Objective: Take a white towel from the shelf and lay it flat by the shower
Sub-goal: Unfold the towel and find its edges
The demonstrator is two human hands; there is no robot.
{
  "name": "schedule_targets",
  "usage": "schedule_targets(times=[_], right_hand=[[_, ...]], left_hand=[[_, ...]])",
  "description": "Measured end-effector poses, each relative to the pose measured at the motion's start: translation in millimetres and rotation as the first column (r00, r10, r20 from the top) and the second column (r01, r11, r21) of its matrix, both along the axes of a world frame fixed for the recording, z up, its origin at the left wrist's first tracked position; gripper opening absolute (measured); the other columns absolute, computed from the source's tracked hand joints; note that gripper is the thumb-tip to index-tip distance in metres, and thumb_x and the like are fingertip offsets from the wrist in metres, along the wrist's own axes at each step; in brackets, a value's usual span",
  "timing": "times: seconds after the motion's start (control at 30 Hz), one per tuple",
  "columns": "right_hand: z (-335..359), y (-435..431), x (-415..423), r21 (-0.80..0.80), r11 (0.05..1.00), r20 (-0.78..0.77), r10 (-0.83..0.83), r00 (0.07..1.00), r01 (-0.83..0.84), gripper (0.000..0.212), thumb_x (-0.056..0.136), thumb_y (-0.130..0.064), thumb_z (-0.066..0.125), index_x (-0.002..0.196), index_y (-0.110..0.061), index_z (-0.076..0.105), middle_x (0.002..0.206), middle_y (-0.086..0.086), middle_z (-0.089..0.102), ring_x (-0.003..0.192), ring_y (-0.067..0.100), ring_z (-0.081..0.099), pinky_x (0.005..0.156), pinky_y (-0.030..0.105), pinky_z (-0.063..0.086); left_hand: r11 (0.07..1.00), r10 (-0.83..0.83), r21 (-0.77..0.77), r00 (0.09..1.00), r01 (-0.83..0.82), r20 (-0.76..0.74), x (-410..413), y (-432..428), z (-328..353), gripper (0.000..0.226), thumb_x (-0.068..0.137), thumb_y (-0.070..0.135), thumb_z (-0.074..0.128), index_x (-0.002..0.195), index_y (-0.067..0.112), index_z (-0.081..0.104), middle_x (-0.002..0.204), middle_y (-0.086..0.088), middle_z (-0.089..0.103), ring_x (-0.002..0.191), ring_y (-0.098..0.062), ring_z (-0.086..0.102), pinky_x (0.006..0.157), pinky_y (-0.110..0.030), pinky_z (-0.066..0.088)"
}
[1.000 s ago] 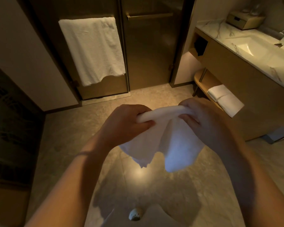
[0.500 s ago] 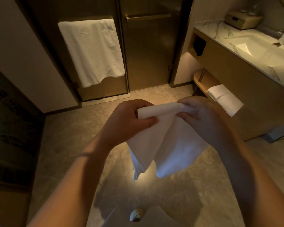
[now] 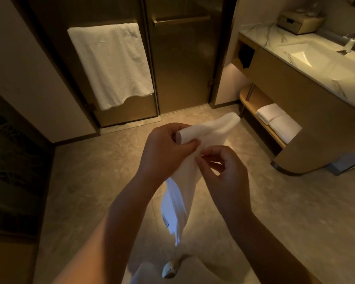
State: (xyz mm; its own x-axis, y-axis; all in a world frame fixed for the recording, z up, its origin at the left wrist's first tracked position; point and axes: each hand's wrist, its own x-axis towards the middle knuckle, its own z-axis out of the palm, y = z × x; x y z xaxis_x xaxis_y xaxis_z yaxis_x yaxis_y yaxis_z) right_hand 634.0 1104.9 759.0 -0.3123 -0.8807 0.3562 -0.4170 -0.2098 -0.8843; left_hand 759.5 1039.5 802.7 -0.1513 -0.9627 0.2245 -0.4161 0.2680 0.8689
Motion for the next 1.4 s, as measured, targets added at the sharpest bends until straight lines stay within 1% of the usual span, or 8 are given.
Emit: schedule_targets(times=[0.2,0.4,0.57,0.73,1.0,1.17,1.3,1.4], right_hand=[[-9.7,4.1,8.6,0.022,0.997,-0.030,0.078,0.997,-0.077,0.031,0.085,-0.027,0.064,0.116,-0.028,0.058,0.110,-0.020,0.059,0.104,-0.005,0.058,0.086,0.010,0.045],[-19.1,7.3,8.8,0.095,0.985,-0.016,0.144,0.989,-0.142,0.062,0.075,-0.044,0.069,0.129,-0.018,0.053,0.125,-0.012,0.057,0.113,-0.002,0.054,0.094,0.016,0.045],[-23.2,5.1,8.9,0.111,0.987,-0.032,0.124,0.992,-0.120,0.079,0.065,-0.059,0.072,0.129,-0.018,0.052,0.122,-0.018,0.056,0.110,-0.006,0.052,0.091,0.009,0.042],[-31.3,0.0,3.7,0.108,0.993,-0.071,0.064,0.995,-0.057,0.057,0.077,-0.036,0.073,0.126,-0.014,0.056,0.119,-0.010,0.061,0.106,-0.002,0.056,0.089,0.009,0.043],[-32.9,-6.5,-12.4,0.043,0.998,-0.136,0.046,0.990,-0.041,0.033,0.088,0.000,0.052,0.117,-0.011,0.062,0.108,-0.002,0.063,0.095,-0.001,0.055,0.083,0.008,0.041],[-33.3,-8.5,-36.3,0.120,0.989,-0.200,-0.062,0.978,0.087,0.033,0.089,-0.009,0.057,0.116,-0.028,0.061,0.100,-0.016,0.061,0.089,-0.005,0.056,0.079,0.007,0.041],[-31.5,-8.3,-58.3,0.183,0.954,-0.214,-0.198,0.957,0.238,0.027,0.091,-0.021,0.055,0.114,-0.032,0.061,0.098,-0.021,0.064,0.087,-0.002,0.060,0.079,0.026,0.052],[-30.1,-8.7,-75.7,0.211,0.927,-0.257,-0.252,0.933,0.309,0.029,0.094,-0.020,0.051,0.120,-0.025,0.062,0.106,-0.008,0.068,0.092,0.007,0.062,0.083,0.037,0.053]], left_hand=[[0.997,0.032,0.070,0.998,-0.028,-0.053,0.8,-1.2,-2.3,0.017,0.075,0.023,0.075,0.090,0.028,0.070,0.080,0.011,0.070,0.073,-0.001,0.066,0.068,-0.026,0.057],[0.977,0.006,0.209,0.984,0.032,-0.176,3.3,0.5,-4.6,0.023,0.091,0.028,0.056,0.087,0.010,0.070,0.083,-0.017,0.070,0.080,-0.037,0.066,0.072,-0.058,0.054],[0.959,0.000,0.275,0.966,0.073,-0.259,-2.4,3.6,-8.2,0.020,0.093,0.019,0.054,0.082,0.023,0.070,0.087,-0.009,0.072,0.083,-0.025,0.070,0.072,-0.040,0.058],[0.963,0.013,0.263,0.962,0.062,-0.274,-5.4,-0.5,-15.0,0.020,0.092,0.016,0.055,0.081,0.016,0.072,0.084,-0.013,0.072,0.080,-0.025,0.070,0.068,-0.033,0.057],[0.981,0.037,0.193,0.971,0.009,-0.234,-2.4,-9.6,-26.7,0.020,0.090,0.025,0.054,0.083,0.023,0.073,0.079,-0.007,0.072,0.078,-0.026,0.069,0.068,-0.045,0.058],[0.987,0.142,0.097,0.978,-0.128,-0.152,4.2,-19.2,-29.7,0.020,0.086,0.038,0.049,0.081,0.029,0.067,0.073,0.000,0.066,0.068,-0.020,0.060,0.063,-0.045,0.052],[0.981,0.195,0.022,0.979,-0.194,-0.058,9.5,-24.4,-32.5,0.021,0.088,0.036,0.046,0.074,0.034,0.062,0.063,0.022,0.057,0.057,0.001,0.047,0.051,-0.016,0.036],[0.975,0.223,-0.010,0.975,-0.223,-0.017,13.4,-27.4,-35.6,0.020,0.091,0.034,0.045,0.080,0.035,0.062,0.068,0.024,0.059,0.062,0.000,0.050,0.053,-0.017,0.036]])
